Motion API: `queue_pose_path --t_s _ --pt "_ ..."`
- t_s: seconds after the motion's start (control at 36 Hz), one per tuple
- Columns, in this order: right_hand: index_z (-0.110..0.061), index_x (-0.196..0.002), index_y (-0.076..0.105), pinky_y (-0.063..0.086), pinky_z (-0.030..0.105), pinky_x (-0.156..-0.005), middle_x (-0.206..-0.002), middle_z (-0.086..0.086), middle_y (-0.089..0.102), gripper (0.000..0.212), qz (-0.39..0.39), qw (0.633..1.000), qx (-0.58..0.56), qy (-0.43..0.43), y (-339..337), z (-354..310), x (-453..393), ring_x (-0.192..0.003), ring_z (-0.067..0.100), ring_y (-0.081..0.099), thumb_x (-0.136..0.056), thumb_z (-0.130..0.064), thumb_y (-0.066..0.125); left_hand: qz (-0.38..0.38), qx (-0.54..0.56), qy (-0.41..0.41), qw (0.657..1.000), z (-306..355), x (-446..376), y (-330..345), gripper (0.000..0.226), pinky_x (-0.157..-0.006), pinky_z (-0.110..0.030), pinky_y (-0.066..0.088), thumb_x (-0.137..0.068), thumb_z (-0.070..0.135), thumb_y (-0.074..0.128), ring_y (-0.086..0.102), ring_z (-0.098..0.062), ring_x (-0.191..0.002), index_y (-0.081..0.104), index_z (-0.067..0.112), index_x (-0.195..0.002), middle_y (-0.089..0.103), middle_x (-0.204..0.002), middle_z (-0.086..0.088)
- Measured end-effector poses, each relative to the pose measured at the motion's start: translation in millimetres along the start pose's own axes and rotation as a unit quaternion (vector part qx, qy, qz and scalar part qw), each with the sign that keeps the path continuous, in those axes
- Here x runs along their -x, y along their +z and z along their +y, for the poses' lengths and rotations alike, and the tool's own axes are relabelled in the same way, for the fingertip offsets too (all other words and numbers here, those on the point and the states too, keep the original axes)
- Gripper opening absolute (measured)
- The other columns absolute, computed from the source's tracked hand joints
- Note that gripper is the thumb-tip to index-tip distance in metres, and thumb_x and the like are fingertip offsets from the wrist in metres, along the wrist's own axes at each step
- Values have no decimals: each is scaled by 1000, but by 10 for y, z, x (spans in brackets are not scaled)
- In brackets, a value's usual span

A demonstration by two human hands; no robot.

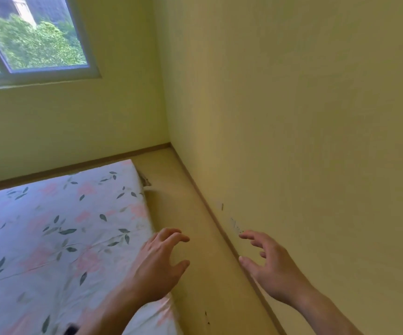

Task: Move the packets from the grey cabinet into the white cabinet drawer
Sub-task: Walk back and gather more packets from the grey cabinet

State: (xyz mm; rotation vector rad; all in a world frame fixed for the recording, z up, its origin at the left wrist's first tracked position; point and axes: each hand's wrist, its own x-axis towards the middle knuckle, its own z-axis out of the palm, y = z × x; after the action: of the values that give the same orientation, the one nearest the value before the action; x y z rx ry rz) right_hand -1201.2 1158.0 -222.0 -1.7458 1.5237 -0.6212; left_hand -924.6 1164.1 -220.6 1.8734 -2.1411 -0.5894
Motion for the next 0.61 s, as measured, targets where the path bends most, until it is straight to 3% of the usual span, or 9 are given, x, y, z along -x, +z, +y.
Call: queue_pose_path --t_s 0.19,0.36,0.61 --pt "-42 -131 53 40 19 -106 -131 -26 51 45 -76 994 8 -81 -205 -171 -1171 -122 -3 49 -91 -33 70 59 -17 -112 992 -135 -422 -205 48 -115 -31 35 -90 61 60 40 -5 -134 44 49 -134 34 -150 24" --pt "-44 -134 51 40 22 -108 -130 -37 44 47 -139 979 20 -149 -153 -428 -2300 -125 -6 46 -91 -36 69 106 -15 -191 976 -504 -1005 -441 46 -116 -31 33 -90 58 62 40 -7 -135 45 49 -132 34 -150 22" --pt "-44 -132 52 41 21 -107 -130 -36 46 47 -170 966 39 -191 -34 -832 -4213 -123 -6 48 -90 -36 70 157 16 -219 963 -1206 -2469 -841 47 -113 -29 36 -90 52 66 43 -7 -132 48 46 -132 38 -146 23"
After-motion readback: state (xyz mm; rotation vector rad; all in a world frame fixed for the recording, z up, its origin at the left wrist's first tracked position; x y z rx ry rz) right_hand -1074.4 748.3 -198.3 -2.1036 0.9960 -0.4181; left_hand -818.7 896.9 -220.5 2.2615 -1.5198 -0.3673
